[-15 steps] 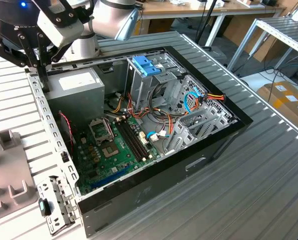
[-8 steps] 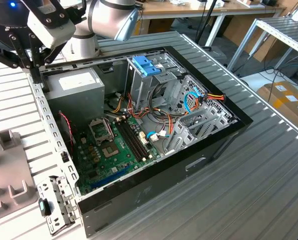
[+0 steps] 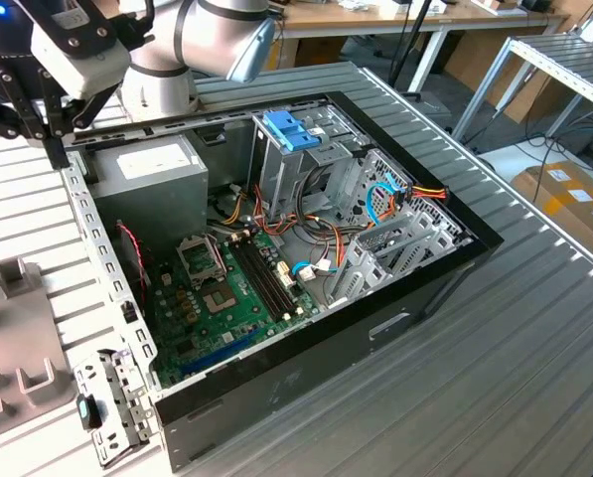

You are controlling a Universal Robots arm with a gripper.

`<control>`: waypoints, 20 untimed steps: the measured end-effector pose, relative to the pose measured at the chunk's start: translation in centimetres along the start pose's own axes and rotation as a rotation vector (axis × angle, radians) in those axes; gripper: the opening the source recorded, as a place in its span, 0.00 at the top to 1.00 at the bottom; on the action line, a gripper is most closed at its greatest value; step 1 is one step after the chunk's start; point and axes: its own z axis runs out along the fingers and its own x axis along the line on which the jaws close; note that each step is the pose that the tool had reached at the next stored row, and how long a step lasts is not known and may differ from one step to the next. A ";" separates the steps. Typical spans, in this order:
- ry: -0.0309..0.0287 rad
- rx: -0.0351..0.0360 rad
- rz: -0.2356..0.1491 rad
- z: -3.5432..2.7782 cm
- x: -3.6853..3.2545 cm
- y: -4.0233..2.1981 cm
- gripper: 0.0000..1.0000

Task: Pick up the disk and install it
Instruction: 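Reach for the disk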

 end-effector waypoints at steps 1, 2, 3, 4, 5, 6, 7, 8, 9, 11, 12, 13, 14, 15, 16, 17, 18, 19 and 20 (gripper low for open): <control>0.0000 0.0000 0.000 0.00 0.16 -0.01 0.89; 0.0000 0.0000 0.000 -0.01 0.35 -0.02 0.89; 0.0000 0.0000 0.000 -0.01 0.47 -0.03 0.89; 0.0000 0.0000 0.000 -0.02 0.76 -0.05 0.89; 0.0000 0.0000 0.000 -0.02 0.93 -0.06 0.89; 0.0000 0.0000 0.000 -0.02 1.09 -0.07 0.89; 0.0000 0.0000 0.000 -0.03 1.46 -0.10 0.89; 0.0000 0.0001 0.000 -0.04 1.66 -0.12 0.89; 0.0000 0.0000 0.000 -0.04 1.79 -0.13 0.89; 0.0000 0.0000 0.000 -0.05 2.03 -0.15 0.89; 0.0000 0.0000 0.000 -0.05 2.14 -0.15 0.89; 0.0000 0.0000 0.000 -0.05 2.24 -0.16 0.89; 0.0000 0.0000 0.000 -0.05 2.37 -0.17 0.89; 0.0000 0.0000 0.000 -0.06 2.46 -0.18 0.89; 0.0000 0.0000 0.000 -0.06 2.59 -0.19 0.89; 0.0000 0.0000 0.000 -0.06 2.71 -0.20 0.89; 0.0000 0.0000 0.000 -0.07 2.87 -0.21 0.89; 0.0001 0.0001 0.000 -0.07 2.98 -0.22 0.89; 0.0000 0.0000 0.000 -0.07 3.15 -0.23 0.89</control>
